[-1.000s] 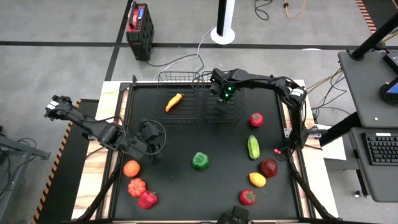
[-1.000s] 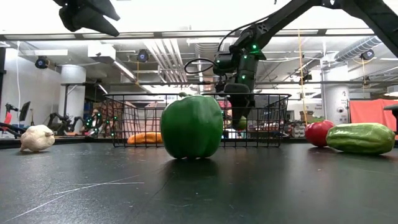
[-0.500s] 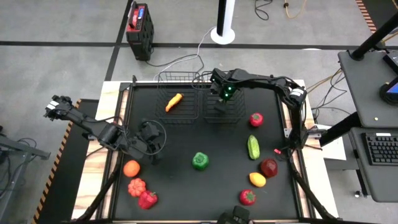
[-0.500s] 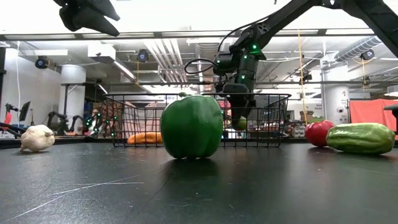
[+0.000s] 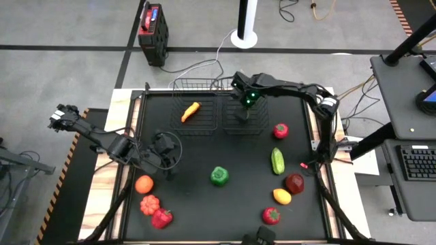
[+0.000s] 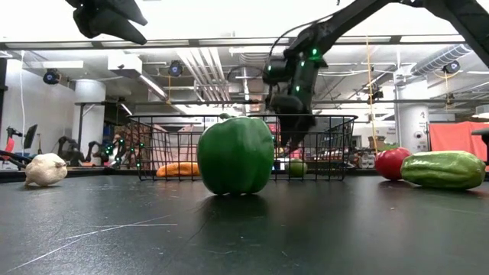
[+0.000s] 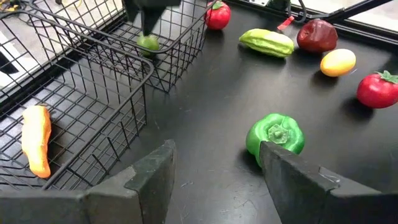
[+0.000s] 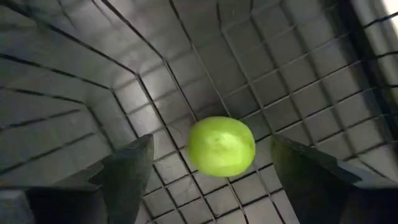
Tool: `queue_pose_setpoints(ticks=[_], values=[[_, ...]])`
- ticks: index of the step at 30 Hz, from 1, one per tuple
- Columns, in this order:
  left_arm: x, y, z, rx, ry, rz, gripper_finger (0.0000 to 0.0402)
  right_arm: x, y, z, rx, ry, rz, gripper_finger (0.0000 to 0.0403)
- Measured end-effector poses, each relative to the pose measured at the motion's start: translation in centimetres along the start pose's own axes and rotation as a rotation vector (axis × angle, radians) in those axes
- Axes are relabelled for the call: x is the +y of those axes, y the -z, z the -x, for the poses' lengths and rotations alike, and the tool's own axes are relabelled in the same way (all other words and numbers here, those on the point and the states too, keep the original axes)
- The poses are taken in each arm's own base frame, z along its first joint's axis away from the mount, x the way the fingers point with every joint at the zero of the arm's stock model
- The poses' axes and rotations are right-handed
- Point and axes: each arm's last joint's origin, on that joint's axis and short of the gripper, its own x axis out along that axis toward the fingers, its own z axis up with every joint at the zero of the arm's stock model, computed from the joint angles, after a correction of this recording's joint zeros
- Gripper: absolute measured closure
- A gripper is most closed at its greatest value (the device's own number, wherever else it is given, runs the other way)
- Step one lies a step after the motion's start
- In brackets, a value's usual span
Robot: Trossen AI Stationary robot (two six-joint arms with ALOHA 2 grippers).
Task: Sort produce into baskets
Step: Put the white garlic into the left wire basket
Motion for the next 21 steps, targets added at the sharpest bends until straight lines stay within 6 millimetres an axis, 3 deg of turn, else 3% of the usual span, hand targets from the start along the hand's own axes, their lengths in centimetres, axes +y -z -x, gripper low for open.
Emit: queue_pose_setpoints(ticks=[6, 12, 17, 21], values=[[0.0, 0.0, 0.0, 0.009, 0.012, 0.016, 0.0187, 1.8, 0.4, 5.3, -0.125, -0.006, 0.005, 0.0106], [-0.1, 0.1, 0.0, 0.019, 0.024, 0.054, 0.0187, 5.8, 2.1, 10.9, -0.256, -0.047, 0.069, 0.0113], [-0.5, 0.2, -0.5, 0.025, 0.025, 0.081, 0.0187, 10.5, 5.0, 13.3, -0.330, -0.102, 0.171, 0.0113], [-1.3, 0.5, -1.4, 0.056, 0.043, 0.081, 0.0187, 13.8, 8.2, 13.9, -0.364, -0.061, 0.225, 0.0117]])
